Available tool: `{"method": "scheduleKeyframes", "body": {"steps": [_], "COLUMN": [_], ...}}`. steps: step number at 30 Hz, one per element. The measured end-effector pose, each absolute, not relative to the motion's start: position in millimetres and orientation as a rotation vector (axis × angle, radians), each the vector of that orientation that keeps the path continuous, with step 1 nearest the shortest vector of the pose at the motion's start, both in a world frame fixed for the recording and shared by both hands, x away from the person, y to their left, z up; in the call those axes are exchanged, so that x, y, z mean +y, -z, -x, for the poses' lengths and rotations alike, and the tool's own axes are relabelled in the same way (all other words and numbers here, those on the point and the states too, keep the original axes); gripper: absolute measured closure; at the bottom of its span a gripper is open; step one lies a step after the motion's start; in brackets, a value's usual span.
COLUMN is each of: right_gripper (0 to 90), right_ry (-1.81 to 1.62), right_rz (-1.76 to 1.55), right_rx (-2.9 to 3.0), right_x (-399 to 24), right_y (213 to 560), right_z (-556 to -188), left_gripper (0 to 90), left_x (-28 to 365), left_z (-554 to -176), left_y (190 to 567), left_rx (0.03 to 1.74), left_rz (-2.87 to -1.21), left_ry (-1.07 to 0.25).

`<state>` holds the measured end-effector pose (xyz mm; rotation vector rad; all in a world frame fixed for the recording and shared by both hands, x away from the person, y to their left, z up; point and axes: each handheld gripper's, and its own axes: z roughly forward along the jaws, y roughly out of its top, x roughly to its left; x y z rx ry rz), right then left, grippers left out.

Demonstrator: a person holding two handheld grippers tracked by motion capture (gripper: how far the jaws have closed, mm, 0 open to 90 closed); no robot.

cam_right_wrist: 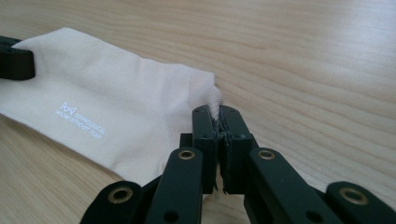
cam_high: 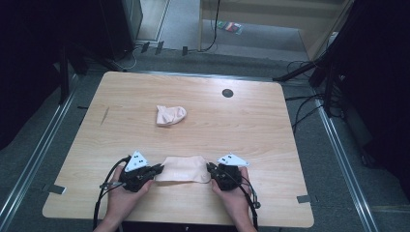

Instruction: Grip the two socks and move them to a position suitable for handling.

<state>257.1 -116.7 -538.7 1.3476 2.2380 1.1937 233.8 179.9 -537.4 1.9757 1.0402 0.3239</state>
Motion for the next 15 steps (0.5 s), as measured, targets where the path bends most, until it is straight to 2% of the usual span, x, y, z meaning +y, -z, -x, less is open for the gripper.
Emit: {"method": "scheduleKeyframes", "body": {"steps": [1,2,4,5,6,7,9,15], "right_gripper": [84.6,78.2,63.6,51.7,49.3,49.3,41.6,43.0], "right_ry": [-1.188,-1.187,-1.212,-1.217,-1.225,-1.225,-1.248,-1.264], "right_rz": [-1.348,-1.354,-1.340,-1.340,-1.336,-1.336,-1.334,-1.317], "right_rx": [2.249,2.275,2.321,2.323,2.314,2.314,2.272,2.216], "right_x": [-116.2,-116.0,-116.5,-116.0,-115.9,-115.9,-114.5,-105.9], "right_y": [540.4,543.0,544.2,541.5,539.9,539.9,530.5,507.3], "right_z": [-257.9,-259.5,-262.0,-264.1,-265.1,-265.1,-269.6,-288.1], "left_gripper": [87.5,81.4,60.7,44.4,40.7,40.7,27.5,15.9], "left_x": [182.2,185.0,191.6,196.8,196.8,201.0,210.2,229.3], "left_z": [-234.1,-232.9,-234.0,-235.8,-235.8,-237.4,-242.5,-256.6], "left_y": [539.3,540.0,538.5,535.4,535.4,533.5,532.2,534.4], "left_rx": [1.013,0.996,0.988,0.997,0.997,1.008,1.049,1.112], "left_rz": [-1.961,-1.932,-1.866,-1.818,-1.818,-1.791,-1.743,-1.698], "left_ry": [-0.287,-0.291,-0.274,-0.293,-0.293,-0.309,-0.346,-0.396]}}
